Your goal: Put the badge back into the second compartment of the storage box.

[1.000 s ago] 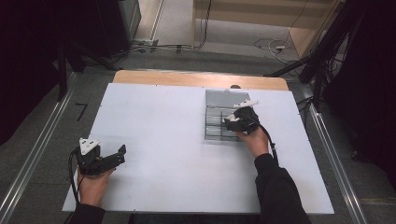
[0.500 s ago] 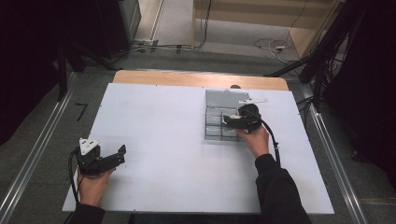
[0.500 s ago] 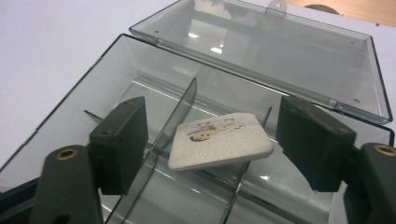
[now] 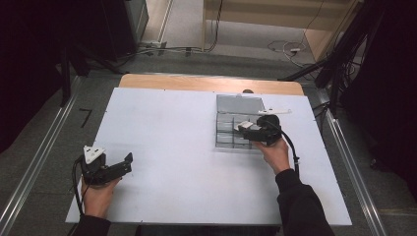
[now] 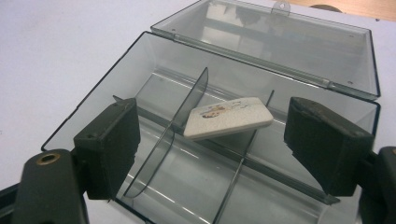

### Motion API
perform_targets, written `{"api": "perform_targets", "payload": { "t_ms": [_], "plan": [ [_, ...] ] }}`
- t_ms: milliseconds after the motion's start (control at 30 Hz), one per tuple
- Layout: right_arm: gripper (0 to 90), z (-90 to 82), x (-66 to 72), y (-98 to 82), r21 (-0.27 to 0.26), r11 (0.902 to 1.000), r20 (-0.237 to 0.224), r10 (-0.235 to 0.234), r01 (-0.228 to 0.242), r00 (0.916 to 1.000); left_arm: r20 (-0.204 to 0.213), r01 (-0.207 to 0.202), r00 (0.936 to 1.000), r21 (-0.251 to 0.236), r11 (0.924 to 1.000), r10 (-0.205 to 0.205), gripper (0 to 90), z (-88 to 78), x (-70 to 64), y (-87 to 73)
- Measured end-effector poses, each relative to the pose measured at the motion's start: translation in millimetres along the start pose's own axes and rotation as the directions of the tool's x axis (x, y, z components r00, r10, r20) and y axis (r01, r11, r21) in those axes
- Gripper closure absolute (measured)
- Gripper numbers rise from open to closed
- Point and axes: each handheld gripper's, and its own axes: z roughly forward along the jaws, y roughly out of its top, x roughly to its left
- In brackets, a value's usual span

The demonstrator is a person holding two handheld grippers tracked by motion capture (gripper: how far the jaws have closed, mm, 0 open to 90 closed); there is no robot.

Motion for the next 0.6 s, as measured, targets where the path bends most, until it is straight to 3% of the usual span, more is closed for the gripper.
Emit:
{"api": "perform_targets", "payload": {
  "t_ms": [600],
  "plan": [
    [15.9, -11.7, -8.2, -11.5, -0.013, 0.9999, 0.015, 0.002, -0.002, 0.9999, 0.004, -0.001, 1.0, 0.002, 1.0, 0.001, 4.4, 0.4, 0.4, -0.2]
  ]
}}
